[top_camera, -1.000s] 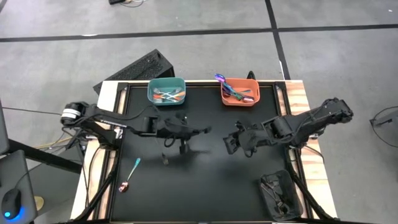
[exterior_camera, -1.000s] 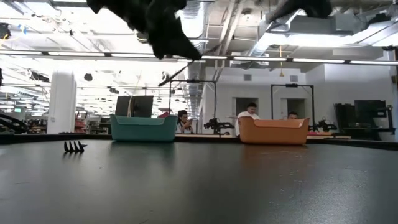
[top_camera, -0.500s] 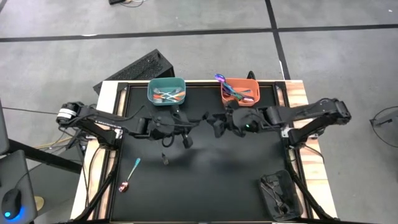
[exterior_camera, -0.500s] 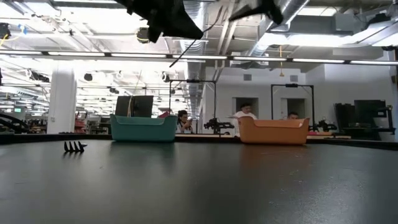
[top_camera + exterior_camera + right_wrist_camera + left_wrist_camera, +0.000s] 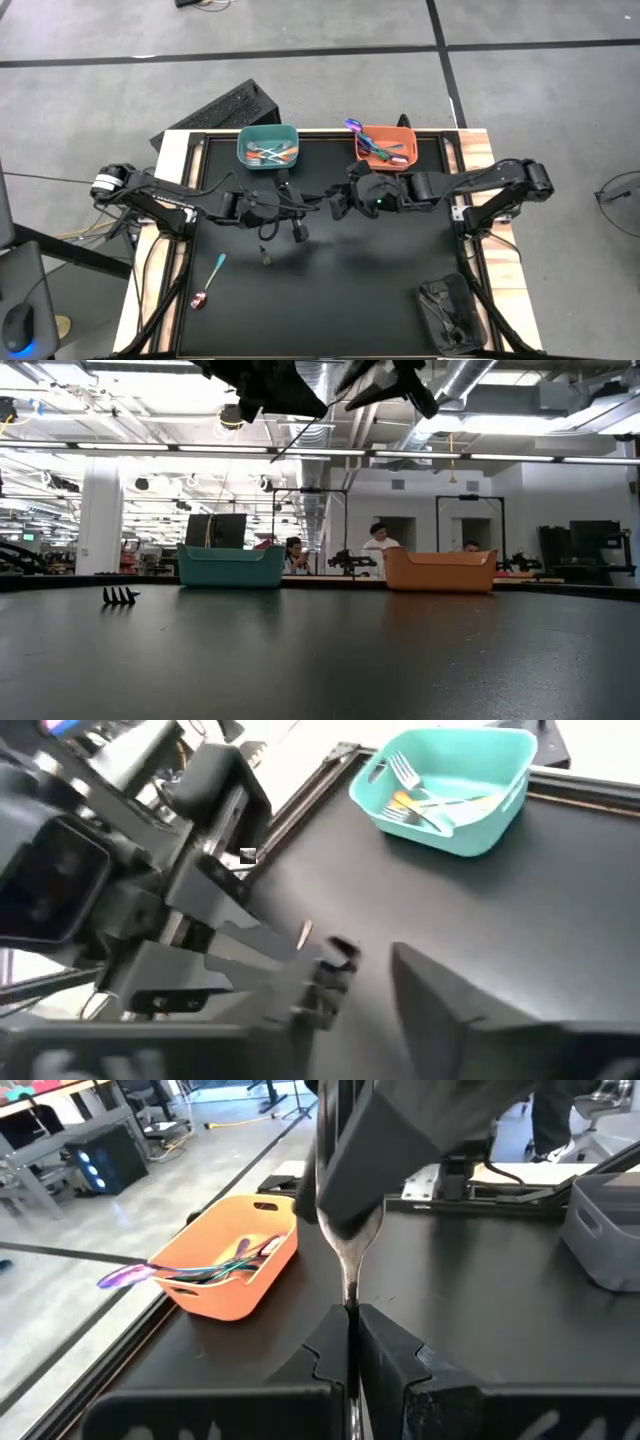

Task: Sort silverware by color (type)
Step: Put the black fork into the black bin

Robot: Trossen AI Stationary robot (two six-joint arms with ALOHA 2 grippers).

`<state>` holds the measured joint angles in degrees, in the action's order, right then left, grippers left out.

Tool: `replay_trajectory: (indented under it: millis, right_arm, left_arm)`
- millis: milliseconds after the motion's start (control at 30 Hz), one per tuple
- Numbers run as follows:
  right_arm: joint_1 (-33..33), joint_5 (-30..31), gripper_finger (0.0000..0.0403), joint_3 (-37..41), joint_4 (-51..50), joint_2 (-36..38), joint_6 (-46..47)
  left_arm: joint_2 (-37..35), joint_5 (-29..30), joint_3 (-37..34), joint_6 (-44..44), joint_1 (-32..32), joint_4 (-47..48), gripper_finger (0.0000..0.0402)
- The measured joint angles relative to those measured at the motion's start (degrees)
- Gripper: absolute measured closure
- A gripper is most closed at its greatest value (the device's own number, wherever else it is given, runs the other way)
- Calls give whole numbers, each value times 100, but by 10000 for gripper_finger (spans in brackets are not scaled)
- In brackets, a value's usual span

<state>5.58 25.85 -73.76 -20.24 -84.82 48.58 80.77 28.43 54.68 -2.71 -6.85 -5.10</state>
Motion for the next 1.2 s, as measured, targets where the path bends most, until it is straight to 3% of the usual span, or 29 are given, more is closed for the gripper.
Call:
replay_trajectory:
  millis: [133,200,367,433,633,767,867,1067,1200]
  right_arm:
    - [4,98,359,17,-13,-64,-8]
    - [6,89,388,5,19,-67,-136]
    - [4,-225,391,5,-232,-26,-344]
    - [4,-441,395,8,-714,111,-498]
    - [-79,-2101,396,11,-2498,884,-514]
    - [-25,-3602,396,11,-3725,1302,-515]
    - [186,-4271,396,11,-4726,1517,-506]
    - [1145,-4831,396,11,-6449,1599,45]
    - [2038,-4922,396,11,-6563,1514,518]
  left_arm:
    - [0,-210,-2,3,7,47,401]
    - [-3,-319,-2,-1,7,46,401]
    - [-2,-477,-2,-959,7,197,386]
    - [-10,-789,-1,-1290,55,327,369]
    - [-13,-1957,2,-1614,92,614,319]
    - [-13,-1896,2,-1953,79,914,299]
    - [-13,-1591,2,-2307,85,1218,295]
    - [-13,-1421,2,-2834,85,1891,294]
    - [-13,-1417,2,-3085,83,2278,294]
